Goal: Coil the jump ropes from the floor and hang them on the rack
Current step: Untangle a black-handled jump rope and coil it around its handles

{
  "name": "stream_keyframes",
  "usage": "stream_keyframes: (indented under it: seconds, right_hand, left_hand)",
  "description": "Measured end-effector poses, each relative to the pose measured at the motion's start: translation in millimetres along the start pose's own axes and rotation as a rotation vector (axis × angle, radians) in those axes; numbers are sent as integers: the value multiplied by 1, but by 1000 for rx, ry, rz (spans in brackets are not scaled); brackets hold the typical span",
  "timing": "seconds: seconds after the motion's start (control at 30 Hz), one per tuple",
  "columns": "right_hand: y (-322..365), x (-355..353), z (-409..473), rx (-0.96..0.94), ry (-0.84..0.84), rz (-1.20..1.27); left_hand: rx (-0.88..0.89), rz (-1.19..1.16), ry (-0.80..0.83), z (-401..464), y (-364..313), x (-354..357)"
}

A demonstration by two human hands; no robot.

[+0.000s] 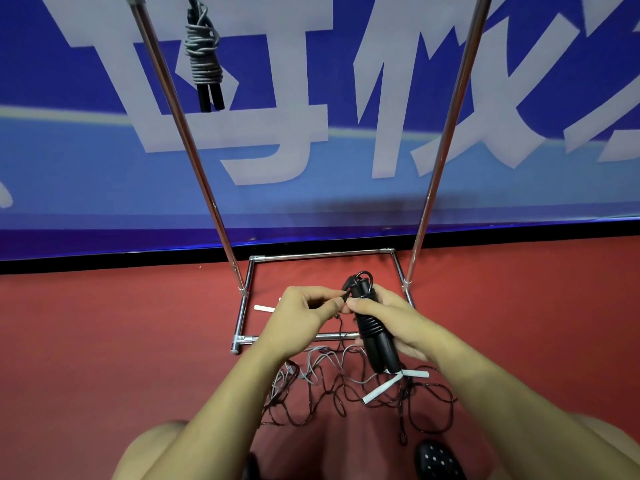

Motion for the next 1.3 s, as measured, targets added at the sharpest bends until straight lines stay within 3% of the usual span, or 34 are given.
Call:
stream_keyframes:
  seconds: [0.1, 0.3, 0.37, 0.5, 0.57, 0.7, 0.87, 1.2, 1.3]
  right_hand:
    - [4, 4, -1, -33, 49, -1]
    - [14, -7, 2, -201, -30, -140]
    - [15, -10, 2, -200, -43, -118]
    - [15, -17, 2, -205, -81, -73]
    - [16, -25, 3, -205, -161, -11]
    - [23, -45, 0, -184, -292, 41]
    - [26, -55, -3, -160, -322, -34]
    - [25, -52, -2, -189, -296, -63]
    - [26, -47, -1, -147, -240, 30]
  left_hand:
    - [-13, -28, 7, 0, 1, -1]
    - [-94, 3, -10, 1, 2, -3]
    - [-183, -18, 7, 0, 5, -1]
    - [-521, -137, 238, -8, 18, 10]
    - [-602, -224, 307, -12, 22, 14]
    - [-506, -383, 221, -8, 19, 14]
    - [-283, -419, 44, 4, 17, 4]
    - [-128, 28, -179, 7, 9, -15]
    - [-97, 80, -236, 10, 11, -19]
Point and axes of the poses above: each hand's wrist, its own z-axis towards the middle knuckle, its own x-axis out of the palm, y = z × x, the point moved 4 cm from there along z, towards the middle knuckle, and after that the axes turned 12 degrees about -z, right-handed, at the moved point
